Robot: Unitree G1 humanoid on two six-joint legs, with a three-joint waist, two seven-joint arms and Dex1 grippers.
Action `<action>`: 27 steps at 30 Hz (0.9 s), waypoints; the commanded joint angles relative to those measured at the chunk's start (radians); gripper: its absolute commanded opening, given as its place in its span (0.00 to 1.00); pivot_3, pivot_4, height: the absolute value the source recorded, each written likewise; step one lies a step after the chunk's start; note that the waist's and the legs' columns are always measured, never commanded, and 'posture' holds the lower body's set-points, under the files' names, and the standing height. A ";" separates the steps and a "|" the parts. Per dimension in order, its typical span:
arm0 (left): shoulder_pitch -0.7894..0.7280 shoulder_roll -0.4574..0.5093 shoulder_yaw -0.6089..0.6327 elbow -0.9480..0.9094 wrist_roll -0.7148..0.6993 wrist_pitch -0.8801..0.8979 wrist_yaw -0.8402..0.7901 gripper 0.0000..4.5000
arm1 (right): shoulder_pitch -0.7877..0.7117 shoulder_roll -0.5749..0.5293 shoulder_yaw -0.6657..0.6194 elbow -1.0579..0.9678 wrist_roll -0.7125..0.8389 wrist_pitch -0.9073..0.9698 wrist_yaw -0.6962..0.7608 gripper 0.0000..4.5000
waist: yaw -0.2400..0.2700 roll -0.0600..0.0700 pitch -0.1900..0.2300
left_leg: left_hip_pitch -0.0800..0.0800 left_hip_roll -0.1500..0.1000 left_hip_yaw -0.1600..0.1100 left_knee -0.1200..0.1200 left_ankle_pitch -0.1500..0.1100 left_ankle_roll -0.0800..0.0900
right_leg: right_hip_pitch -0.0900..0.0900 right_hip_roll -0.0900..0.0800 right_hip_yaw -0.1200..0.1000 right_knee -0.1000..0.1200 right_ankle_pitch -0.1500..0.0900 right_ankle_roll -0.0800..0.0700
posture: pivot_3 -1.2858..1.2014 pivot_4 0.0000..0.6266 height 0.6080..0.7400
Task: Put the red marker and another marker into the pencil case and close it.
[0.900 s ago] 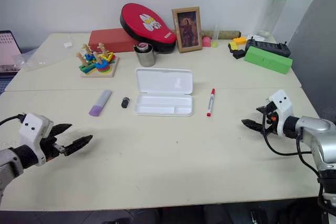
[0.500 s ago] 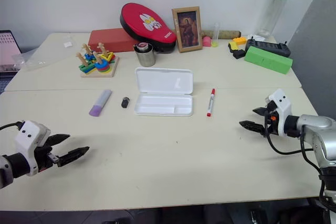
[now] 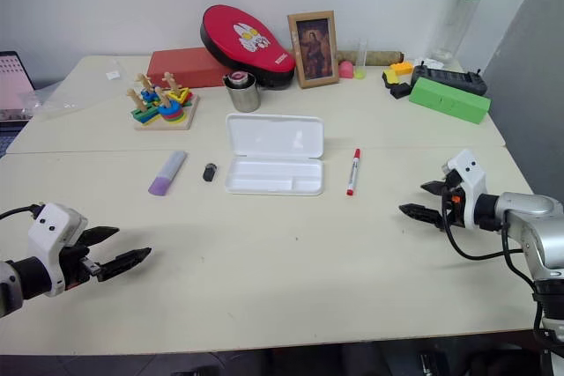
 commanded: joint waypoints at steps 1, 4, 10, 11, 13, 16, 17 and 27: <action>-0.006 0.011 0.005 -0.019 0.005 0.006 -0.012 1.00 | 0.029 -0.014 -0.029 -0.055 0.008 0.005 -0.003 1.00 | 0.000 0.000 0.000 | 0.000 0.000 0.000 0.000 0.000 0.000 | 0.000 0.000 0.000 0.000 0.000 0.000 | 0.52 0.24 1.00; -0.010 0.010 -0.004 -0.001 0.018 -0.003 -0.015 1.00 | 0.042 -0.023 -0.036 -0.067 0.007 0.008 -0.003 1.00 | -0.001 0.000 0.000 | 0.000 0.000 0.000 0.000 0.000 0.000 | 0.000 0.000 0.000 0.000 0.000 0.001 | 0.52 0.24 1.00; -0.045 -0.006 -0.029 -0.021 0.017 -0.001 -0.004 1.00 | 0.004 -0.013 -0.007 -0.110 0.041 0.030 0.035 1.00 | -0.006 0.000 0.000 | 0.000 0.000 0.000 0.001 0.000 0.000 | 0.000 0.000 0.000 0.000 0.001 0.001 | 0.52 0.24 1.00; -0.048 -0.014 -0.034 -0.031 0.015 -0.001 0.002 1.00 | -0.021 0.003 0.015 -0.112 0.045 0.026 0.048 1.00 | -0.007 0.000 0.000 | 0.000 0.000 0.000 0.001 0.000 0.000 | 0.000 0.000 0.000 0.000 0.001 0.002 | 0.52 0.24 1.00; -0.062 -0.034 -0.056 -0.056 0.015 -0.005 0.016 1.00 | -0.072 0.040 0.064 -0.113 0.046 0.024 0.066 1.00 | -0.012 0.000 0.000 | 0.000 0.000 0.000 0.001 0.000 0.000 | 0.000 0.000 0.000 0.001 0.001 0.002 | 0.52 0.24 1.00; -0.112 -0.104 -0.111 -0.146 -0.030 0.017 0.051 1.00 | -0.197 0.149 0.173 -0.068 0.013 0.024 0.059 1.00 | -0.018 0.001 0.000 | 0.000 0.000 0.000 0.001 0.000 0.000 | 0.001 0.000 0.000 0.001 0.001 0.002 | 0.52 0.24 1.00; -0.131 -0.128 -0.134 -0.175 -0.037 0.025 0.065 1.00 | -0.234 0.183 0.201 -0.042 -0.003 0.017 0.058 1.00 | -0.018 0.000 0.000 | 0.000 0.000 0.000 0.001 0.000 0.000 | 0.000 0.000 0.000 0.001 0.002 0.002 | 0.52 0.24 1.00; -0.310 -0.344 -0.282 -0.289 -0.100 0.056 0.190 1.00 | -0.479 0.413 0.422 0.315 -0.197 -0.144 0.081 1.00 | -0.001 0.000 0.000 | -0.004 -0.001 -0.007 0.004 0.000 0.000 | 0.001 0.000 -0.006 0.002 0.005 -0.001 | 0.52 0.24 1.00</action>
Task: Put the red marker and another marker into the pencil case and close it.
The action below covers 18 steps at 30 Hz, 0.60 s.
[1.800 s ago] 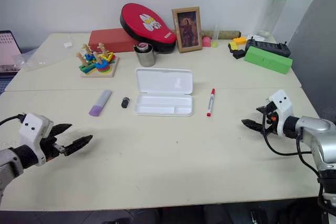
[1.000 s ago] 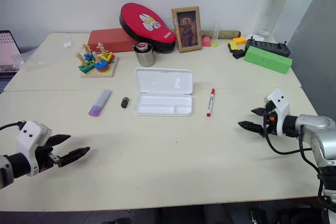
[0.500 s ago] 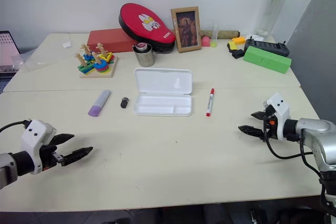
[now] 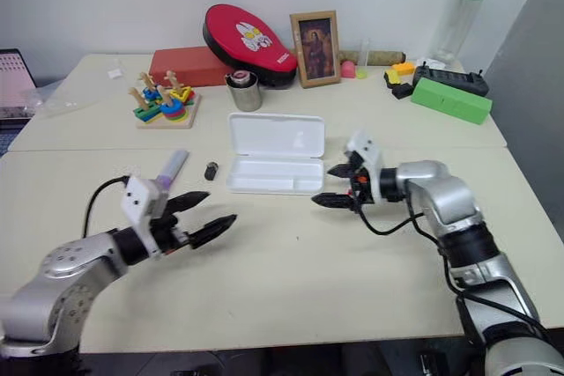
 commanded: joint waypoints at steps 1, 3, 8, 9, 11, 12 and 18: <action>-0.030 -0.035 -0.011 -0.033 -0.029 -0.006 0.029 1.00 | -0.060 0.041 0.047 0.123 -0.075 -0.086 0.033 1.00 | -0.002 0.000 0.000 | 0.000 0.000 0.000 0.000 0.000 0.000 | 0.000 0.000 0.000 0.000 0.000 0.000 | 0.52 0.24 1.00; -0.047 -0.053 -0.027 -0.030 -0.024 -0.012 0.039 1.00 | -0.094 0.086 0.075 0.213 -0.111 -0.124 0.045 1.00 | -0.005 0.000 0.000 | 0.000 0.000 -0.001 0.000 0.000 0.000 | 0.001 0.000 -0.001 0.000 0.000 0.000 | 0.52 0.24 1.00; -0.084 -0.092 -0.036 -0.018 -0.021 -0.029 0.067 1.00 | -0.172 0.192 0.104 0.425 -0.192 -0.223 0.040 1.00 | -0.011 0.000 0.000 | 0.001 0.000 -0.003 0.001 0.000 0.000 | 0.002 0.000 -0.003 0.002 0.000 0.000 | 0.52 0.24 1.00; -0.091 -0.098 -0.039 -0.015 -0.019 -0.032 0.071 1.00 | -0.188 0.208 0.103 0.450 -0.202 -0.234 0.040 1.00 | -0.011 0.000 0.000 | 0.001 0.000 -0.004 0.001 0.000 0.000 | 0.002 0.000 -0.004 0.002 0.000 0.000 | 0.52 0.24 1.00; -0.102 -0.106 -0.045 -0.012 -0.015 -0.035 0.076 1.00 | -0.209 0.228 0.101 0.484 -0.219 -0.248 0.045 1.00 | -0.010 0.000 0.000 | 0.001 -0.001 -0.004 0.001 0.000 0.000 | 0.003 0.000 -0.004 0.002 0.000 0.000 | 0.52 0.24 1.00; -0.104 -0.109 -0.049 -0.013 -0.014 -0.035 0.080 1.00 | -0.215 0.234 0.101 0.495 -0.226 -0.253 0.048 1.00 | -0.008 0.000 0.000 | 0.001 -0.001 -0.005 0.001 0.000 0.000 | 0.003 0.000 -0.005 0.001 0.000 0.000 | 0.52 0.24 1.00; -0.113 -0.126 -0.053 -0.014 -0.018 -0.045 0.089 1.00 | -0.244 0.260 0.107 0.579 -0.291 -0.293 0.041 0.75 | -0.008 0.000 0.000 | 0.000 -0.001 -0.007 0.001 0.000 0.000 | 0.004 0.000 -0.007 0.001 0.000 0.000 | 0.52 0.24 1.00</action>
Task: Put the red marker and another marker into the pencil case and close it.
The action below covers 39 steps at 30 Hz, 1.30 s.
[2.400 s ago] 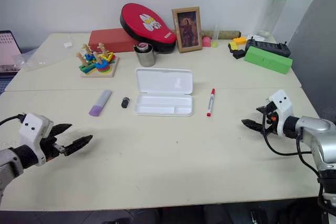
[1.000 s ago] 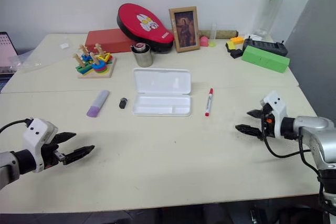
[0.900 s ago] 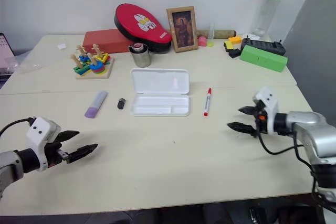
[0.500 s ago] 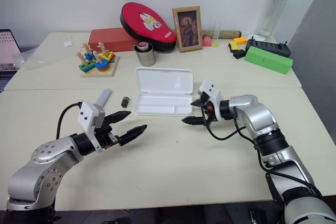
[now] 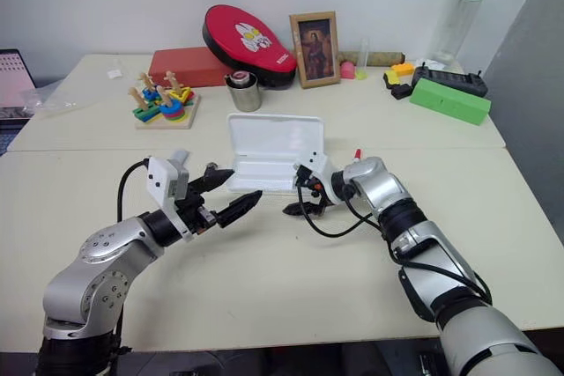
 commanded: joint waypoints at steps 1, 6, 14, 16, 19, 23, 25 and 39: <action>-0.012 -0.008 0.008 -0.014 -0.009 -0.026 0.009 1.00 | -0.026 0.009 -0.006 0.045 -0.038 -0.025 0.003 0.69 | -0.001 0.000 0.000 | 0.000 0.000 0.000 0.000 0.000 0.000 | 0.000 0.000 0.000 0.000 0.000 0.000 | 0.52 0.24 1.00; -0.016 -0.014 0.008 -0.010 0.000 -0.038 0.025 1.00 | -0.032 0.016 -0.024 0.067 -0.053 -0.045 0.007 0.41 | -0.002 0.000 0.000 | 0.000 0.000 -0.001 0.000 0.000 0.000 | 0.000 0.000 -0.001 0.000 0.000 0.000 | 0.52 0.24 1.00; -0.027 -0.006 0.006 0.009 0.044 -0.082 0.046 1.00 | -0.037 0.028 -0.046 0.088 -0.070 -0.071 0.008 0.01 | -0.002 0.000 0.000 | 0.000 0.000 -0.002 0.000 0.000 0.000 | 0.001 0.000 -0.002 0.001 0.000 0.000 | 0.52 0.24 1.00; -0.029 0.000 0.019 0.013 0.045 -0.084 0.047 1.00 | -0.035 0.027 -0.053 0.079 -0.068 -0.091 0.012 0.01 | -0.002 0.000 0.000 | 0.000 0.000 -0.002 0.000 0.000 0.000 | 0.001 0.000 -0.002 0.001 0.000 0.000 | 0.52 0.24 1.00; -0.017 0.026 0.043 0.002 0.032 -0.075 0.033 1.00 | -0.005 0.012 -0.056 0.008 -0.058 -0.137 0.056 0.01 | -0.002 0.000 0.000 | 0.000 0.000 -0.003 0.000 0.000 0.000 | 0.001 0.000 -0.003 0.001 0.000 0.000 | 0.52 0.24 1.00; 0.029 0.097 0.121 -0.015 -0.012 -0.051 -0.007 1.00 | 0.083 -0.030 -0.032 -0.187 -0.054 -0.110 0.120 0.01 | -0.002 0.001 0.000 | 0.000 0.000 -0.003 -0.001 0.000 0.000 | 0.000 0.000 -0.004 0.001 0.000 0.000 | 0.52 0.24 1.00; 0.056 0.126 0.147 -0.043 -0.039 -0.030 -0.027 1.00 | 0.138 -0.053 -0.022 -0.290 -0.047 -0.078 0.144 0.01 | -0.001 0.001 0.000 | 0.000 0.000 -0.004 -0.001 0.000 0.000 | 0.000 0.000 -0.004 0.001 0.000 -0.001 | 0.52 0.24 1.00; 0.213 0.243 0.192 -0.182 -0.145 0.036 -0.109 1.00 | 0.358 -0.149 0.044 -0.690 -0.037 0.074 0.177 0.01 | -0.001 0.002 0.001 | -0.001 0.000 -0.005 0.000 0.000 0.000 | 0.001 0.000 -0.006 0.000 -0.001 -0.001 | 0.52 0.24 1.00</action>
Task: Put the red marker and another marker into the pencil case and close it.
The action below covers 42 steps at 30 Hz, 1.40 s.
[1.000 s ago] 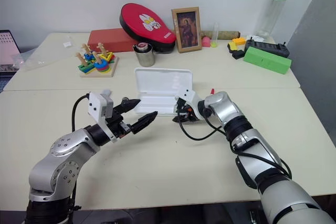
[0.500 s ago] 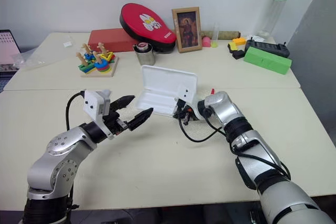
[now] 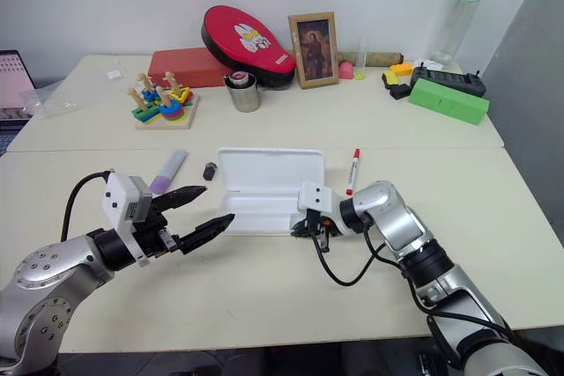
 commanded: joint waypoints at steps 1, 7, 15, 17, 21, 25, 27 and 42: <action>-0.015 0.019 0.026 -0.032 -0.025 -0.001 -0.005 1.00 | 0.011 -0.013 0.005 -0.058 0.024 0.003 0.007 0.01 | 0.000 0.000 0.000 | 0.000 0.000 0.000 0.000 0.000 0.000 | 0.000 0.000 0.000 0.000 0.000 0.000 | 0.52 0.24 1.00; -0.080 0.014 -0.023 -0.028 -0.020 0.008 0.009 1.00 | -0.001 -0.006 -0.052 -0.079 0.068 0.035 -0.021 0.35 | 0.001 0.000 0.000 | 0.000 0.000 0.000 0.000 0.000 0.000 | 0.000 0.000 0.000 0.000 0.000 0.000 | 0.52 0.24 1.00; -0.223 -0.051 -0.172 -0.029 -0.021 0.027 0.028 1.00 | 0.009 -0.081 -0.315 -0.216 0.207 0.249 -0.164 0.71 | 0.012 0.000 0.000 | -0.001 0.000 -0.001 0.001 0.000 0.000 | 0.000 0.000 -0.001 -0.001 0.000 0.000 | 0.52 0.24 1.00; -0.257 -0.074 -0.202 -0.020 -0.026 0.027 0.028 1.00 | 0.015 -0.092 -0.368 -0.218 0.207 0.282 -0.236 0.82 | 0.018 0.000 0.000 | -0.001 -0.001 -0.001 0.001 0.000 0.000 | 0.000 0.000 -0.001 -0.001 0.000 0.000 | 0.52 0.24 1.00; -0.342 -0.119 -0.268 0.020 -0.005 0.015 0.023 1.00 | -0.008 -0.037 -0.493 -0.196 0.209 0.381 -0.443 1.00 | 0.021 0.000 0.000 | -0.001 0.000 -0.001 0.001 0.000 0.000 | 0.000 0.000 -0.001 -0.001 0.000 0.000 | 0.52 0.24 1.00; -0.458 -0.181 -0.348 0.099 0.045 -0.010 0.022 1.00 | -0.007 0.079 -0.541 -0.171 0.128 0.492 -0.736 1.00 | 0.023 0.000 0.000 | -0.001 -0.001 -0.002 0.001 0.000 0.000 | 0.000 0.000 -0.001 0.000 0.000 0.000 | 0.52 0.24 1.00; -0.500 -0.213 -0.382 0.138 0.081 -0.032 0.031 1.00 | 0.004 0.124 -0.546 -0.158 0.106 0.528 -0.828 1.00 | 0.023 0.000 0.000 | -0.001 -0.001 -0.002 0.001 0.000 0.000 | 0.000 0.000 -0.001 0.001 0.000 0.000 | 0.52 0.24 1.00; -0.582 -0.322 -0.419 0.226 0.164 -0.098 0.050 1.00 | 0.093 0.208 -0.463 -0.066 0.026 0.522 -1.075 0.73 | 0.024 0.001 -0.001 | -0.002 -0.001 -0.002 0.002 0.000 0.000 | 0.000 0.000 -0.001 0.001 0.000 0.000 | 0.52 0.24 1.00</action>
